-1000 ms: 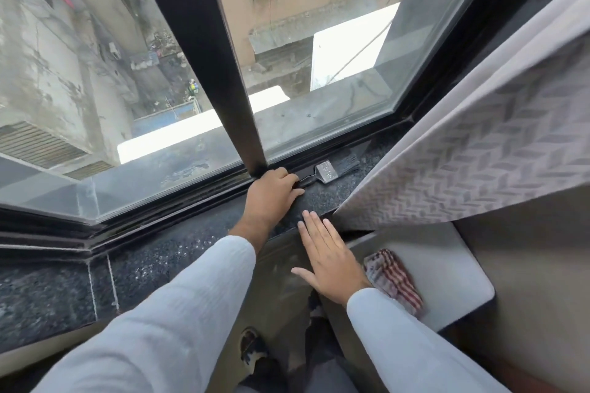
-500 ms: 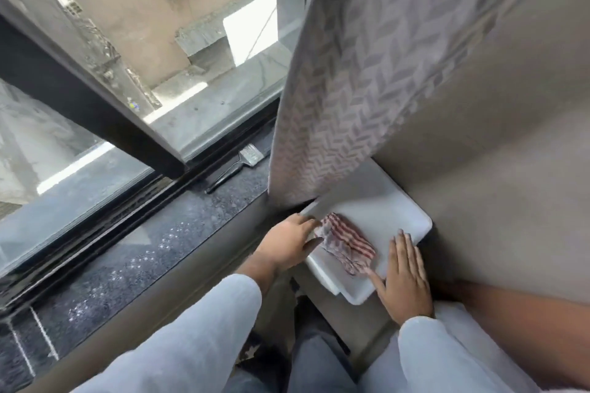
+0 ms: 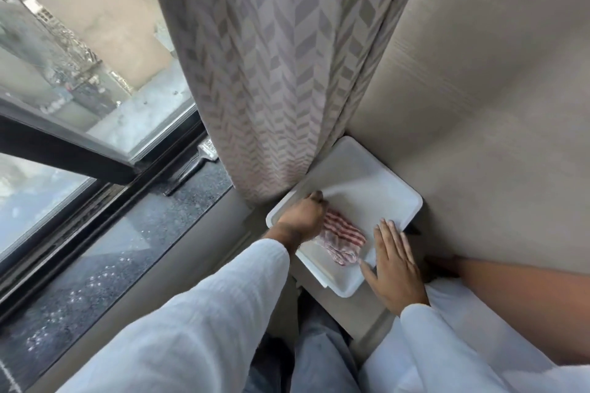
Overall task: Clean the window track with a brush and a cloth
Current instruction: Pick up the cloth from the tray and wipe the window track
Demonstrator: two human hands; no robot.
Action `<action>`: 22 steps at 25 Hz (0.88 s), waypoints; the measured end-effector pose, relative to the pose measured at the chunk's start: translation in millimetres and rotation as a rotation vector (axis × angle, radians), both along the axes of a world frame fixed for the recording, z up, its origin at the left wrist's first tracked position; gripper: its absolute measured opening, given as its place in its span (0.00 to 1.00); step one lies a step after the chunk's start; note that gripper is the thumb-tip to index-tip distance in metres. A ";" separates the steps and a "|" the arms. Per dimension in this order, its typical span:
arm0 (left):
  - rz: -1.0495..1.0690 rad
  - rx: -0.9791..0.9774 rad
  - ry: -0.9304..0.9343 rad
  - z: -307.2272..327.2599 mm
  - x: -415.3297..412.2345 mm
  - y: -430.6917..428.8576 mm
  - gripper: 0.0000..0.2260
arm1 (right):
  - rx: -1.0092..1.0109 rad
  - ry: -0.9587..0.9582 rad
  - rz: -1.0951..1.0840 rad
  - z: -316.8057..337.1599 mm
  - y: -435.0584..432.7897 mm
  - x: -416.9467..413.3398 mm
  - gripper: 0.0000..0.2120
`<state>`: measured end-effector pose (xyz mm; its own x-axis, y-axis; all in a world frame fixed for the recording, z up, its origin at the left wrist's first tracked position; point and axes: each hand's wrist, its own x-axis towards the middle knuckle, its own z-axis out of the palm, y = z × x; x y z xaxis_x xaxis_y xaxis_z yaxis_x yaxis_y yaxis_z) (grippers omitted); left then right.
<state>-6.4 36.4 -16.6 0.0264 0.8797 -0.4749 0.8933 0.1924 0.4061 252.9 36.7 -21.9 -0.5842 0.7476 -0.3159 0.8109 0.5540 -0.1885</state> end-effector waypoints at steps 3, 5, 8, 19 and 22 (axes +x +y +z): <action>0.044 0.104 -0.173 38.9 -9.8 -3.6 0.14 | -0.236 0.158 -0.124 12.1 21.5 -39.0 0.36; 0.111 0.182 -0.250 71.7 -27.7 -16.5 0.14 | -0.466 0.238 -0.215 35.4 36.9 -76.4 0.23; 0.324 0.336 -0.261 115.5 -55.7 -55.0 0.15 | -0.597 0.342 -0.188 72.1 42.0 -130.0 0.08; 1.562 0.729 -0.800 136.7 -93.9 -237.2 0.13 | -0.724 0.685 0.143 123.1 -70.8 -280.7 0.17; 1.212 0.865 -0.025 143.0 -142.5 -266.0 0.13 | -0.238 0.482 0.326 97.5 -76.9 -288.5 0.27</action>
<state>-148.9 -229.6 126.5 -0.9093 0.3738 0.1827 0.3615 0.4922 0.7919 -35.6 -40.2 75.5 -0.8885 0.4488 -0.0961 0.4005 0.6559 -0.6398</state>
